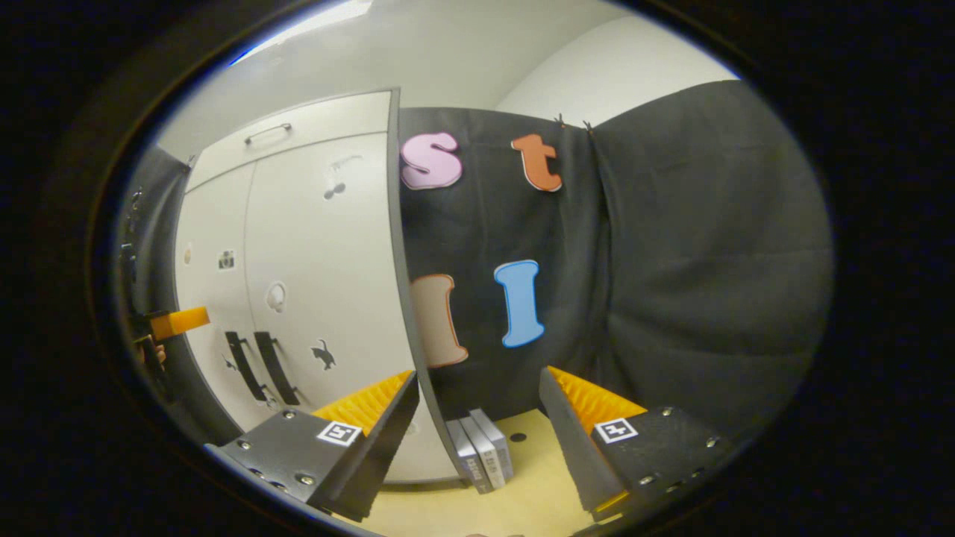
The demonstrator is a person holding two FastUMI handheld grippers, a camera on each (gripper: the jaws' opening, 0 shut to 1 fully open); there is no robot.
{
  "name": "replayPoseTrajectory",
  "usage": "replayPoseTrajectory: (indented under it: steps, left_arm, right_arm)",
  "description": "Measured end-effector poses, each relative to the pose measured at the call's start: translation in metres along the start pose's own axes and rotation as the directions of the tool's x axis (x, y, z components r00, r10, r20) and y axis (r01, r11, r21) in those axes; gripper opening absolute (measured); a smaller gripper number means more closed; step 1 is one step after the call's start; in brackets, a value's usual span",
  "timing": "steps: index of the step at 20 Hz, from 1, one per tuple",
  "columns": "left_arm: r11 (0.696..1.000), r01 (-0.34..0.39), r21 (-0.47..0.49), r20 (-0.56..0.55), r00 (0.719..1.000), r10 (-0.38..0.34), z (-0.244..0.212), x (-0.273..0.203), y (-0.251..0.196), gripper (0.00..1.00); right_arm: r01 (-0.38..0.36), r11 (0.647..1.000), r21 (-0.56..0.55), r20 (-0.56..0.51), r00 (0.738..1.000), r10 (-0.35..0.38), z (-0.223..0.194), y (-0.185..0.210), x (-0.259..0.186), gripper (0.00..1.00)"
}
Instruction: Grab one shoe with the right hand and put it into the shoe cabinet, grab the other shoe with the left hand and put it into the shoe cabinet; then close the right door with the right hand and the left door with the left hand.
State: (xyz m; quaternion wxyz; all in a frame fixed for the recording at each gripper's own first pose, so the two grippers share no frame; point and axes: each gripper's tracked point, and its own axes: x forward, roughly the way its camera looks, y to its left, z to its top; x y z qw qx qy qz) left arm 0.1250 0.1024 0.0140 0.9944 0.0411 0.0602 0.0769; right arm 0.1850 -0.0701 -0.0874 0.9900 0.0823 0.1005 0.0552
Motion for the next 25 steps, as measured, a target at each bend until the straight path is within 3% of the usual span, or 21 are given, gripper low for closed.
replayPoseTrajectory:
  steps: [7,12,25]
  left_arm:
    - [0.999,-0.033,-0.005,0.057,0.998,0.033,0.053,-0.067,0.010,0.99]
    - [0.999,-0.038,-0.006,0.087,0.996,0.038,0.068,-0.103,0.017,0.99]
    - [1.000,-0.004,-0.001,0.041,0.999,0.004,0.050,-0.163,0.027,0.99]
  right_arm:
    - [-0.142,0.990,-0.018,0.090,0.986,0.143,0.063,0.090,-0.044,0.98]
    - [-0.205,0.978,-0.034,0.115,0.971,0.207,0.076,0.126,-0.081,0.98]
    - [-0.173,0.983,-0.056,0.118,0.977,0.179,0.058,0.133,-0.168,0.98]
